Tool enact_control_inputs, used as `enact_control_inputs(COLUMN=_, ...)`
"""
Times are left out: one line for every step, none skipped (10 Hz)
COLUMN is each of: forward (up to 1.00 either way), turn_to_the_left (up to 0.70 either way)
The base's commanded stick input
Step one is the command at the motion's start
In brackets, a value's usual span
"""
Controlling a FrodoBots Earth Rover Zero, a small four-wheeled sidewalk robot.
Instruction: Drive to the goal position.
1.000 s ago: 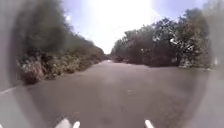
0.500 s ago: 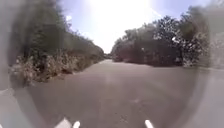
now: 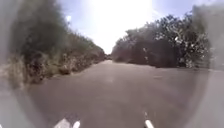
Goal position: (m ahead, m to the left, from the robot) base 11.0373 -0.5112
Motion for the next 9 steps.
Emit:
enact_control_inputs(forward=0.85, turn_to_the_left=0.0)
enact_control_inputs(forward=0.85, turn_to_the_left=0.0)
enact_control_inputs(forward=0.85, turn_to_the_left=0.0)
enact_control_inputs(forward=0.85, turn_to_the_left=0.0)
enact_control_inputs(forward=0.85, turn_to_the_left=0.0)
enact_control_inputs(forward=0.85, turn_to_the_left=0.0)
enact_control_inputs(forward=0.85, turn_to_the_left=0.0)
enact_control_inputs(forward=0.85, turn_to_the_left=0.0)
enact_control_inputs(forward=0.85, turn_to_the_left=0.25)
